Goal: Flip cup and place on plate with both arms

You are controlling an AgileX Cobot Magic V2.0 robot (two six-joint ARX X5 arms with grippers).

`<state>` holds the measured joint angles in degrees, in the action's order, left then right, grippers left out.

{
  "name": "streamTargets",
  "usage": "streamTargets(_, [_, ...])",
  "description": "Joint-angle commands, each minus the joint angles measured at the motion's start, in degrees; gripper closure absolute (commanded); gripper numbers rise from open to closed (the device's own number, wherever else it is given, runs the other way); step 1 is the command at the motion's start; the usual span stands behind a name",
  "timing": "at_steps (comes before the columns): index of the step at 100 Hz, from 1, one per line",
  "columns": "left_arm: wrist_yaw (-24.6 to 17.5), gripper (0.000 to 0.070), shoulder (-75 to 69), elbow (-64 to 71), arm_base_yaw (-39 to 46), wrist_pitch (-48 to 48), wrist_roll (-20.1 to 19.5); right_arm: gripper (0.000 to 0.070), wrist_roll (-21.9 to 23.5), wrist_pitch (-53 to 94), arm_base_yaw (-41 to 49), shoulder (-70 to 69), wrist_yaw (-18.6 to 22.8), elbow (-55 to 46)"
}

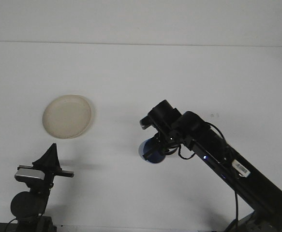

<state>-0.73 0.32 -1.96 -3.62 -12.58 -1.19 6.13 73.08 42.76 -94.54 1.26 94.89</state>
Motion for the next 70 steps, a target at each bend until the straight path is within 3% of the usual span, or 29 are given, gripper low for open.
streamTargets(1, [-0.1,0.0688,-0.1,1.2,0.0,-0.6,-0.8,0.0698,-2.2,0.6,1.1,-3.2,-0.2,2.0])
streamTargets(70, [-0.1,0.0688,-0.1,1.2,0.0,-0.6,-0.8,0.0697,-5.9,3.1,2.1,-13.5,0.4,2.5])
